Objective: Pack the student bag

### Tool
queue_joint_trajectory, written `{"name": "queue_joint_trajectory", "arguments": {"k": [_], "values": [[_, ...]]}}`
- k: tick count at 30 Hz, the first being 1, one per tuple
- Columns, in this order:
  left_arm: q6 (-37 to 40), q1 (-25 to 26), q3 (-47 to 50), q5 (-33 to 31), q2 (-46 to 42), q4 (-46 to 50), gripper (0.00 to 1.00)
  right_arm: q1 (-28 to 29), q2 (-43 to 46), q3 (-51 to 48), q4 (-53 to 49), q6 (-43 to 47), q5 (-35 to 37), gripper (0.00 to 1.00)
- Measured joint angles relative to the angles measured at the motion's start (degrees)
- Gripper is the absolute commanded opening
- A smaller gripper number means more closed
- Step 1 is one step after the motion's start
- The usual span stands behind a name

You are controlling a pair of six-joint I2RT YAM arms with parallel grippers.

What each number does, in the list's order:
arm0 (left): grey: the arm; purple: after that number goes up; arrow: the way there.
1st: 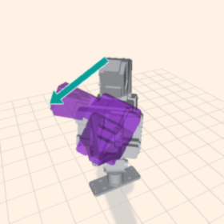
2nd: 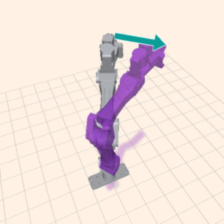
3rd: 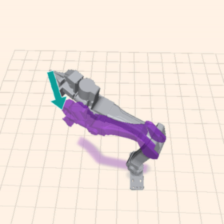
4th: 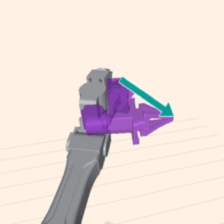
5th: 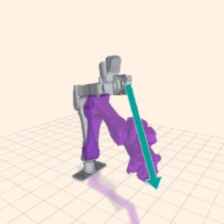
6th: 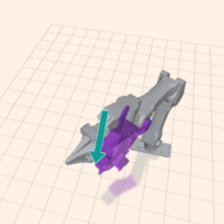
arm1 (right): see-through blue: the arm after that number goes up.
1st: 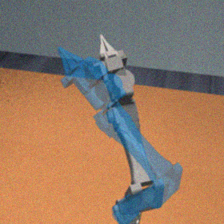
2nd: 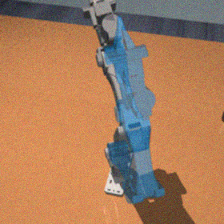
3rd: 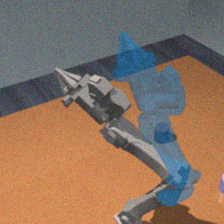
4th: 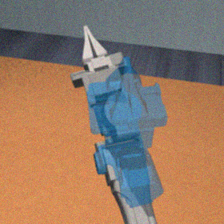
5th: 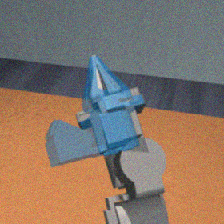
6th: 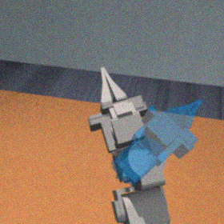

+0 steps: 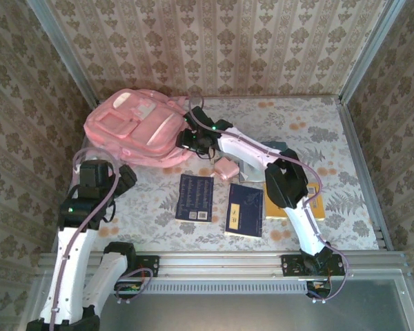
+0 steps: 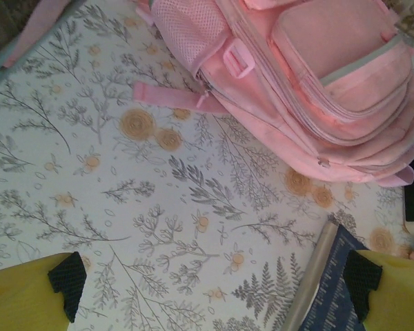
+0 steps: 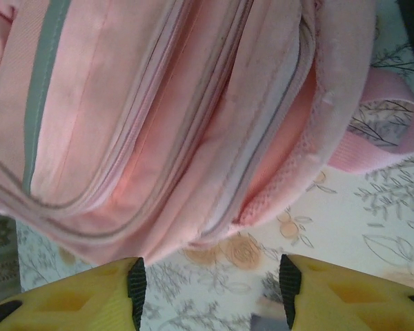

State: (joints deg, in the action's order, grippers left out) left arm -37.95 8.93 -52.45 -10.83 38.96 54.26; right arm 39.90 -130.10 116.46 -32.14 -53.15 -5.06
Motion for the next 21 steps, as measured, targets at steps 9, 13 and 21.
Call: {"name": "queue_joint_trajectory", "arguments": {"k": [9, 13, 21], "values": [[0.0, 1.1, 2.7, -2.2, -0.3, -0.3, 1.0, -2.0, -12.1, 11.9, -1.1, -6.6, -1.2, 0.45], [-0.1, 1.3, 3.0, -2.4, -0.3, -0.5, 1.0, -2.0, -14.7, 14.8, -1.1, -7.9, -1.8, 0.16], [-1.0, 1.6, 3.2, -3.0, -0.2, -0.7, 0.99, -1.7, -15.3, 15.1, -0.8, -9.9, -1.9, 0.0]]}}
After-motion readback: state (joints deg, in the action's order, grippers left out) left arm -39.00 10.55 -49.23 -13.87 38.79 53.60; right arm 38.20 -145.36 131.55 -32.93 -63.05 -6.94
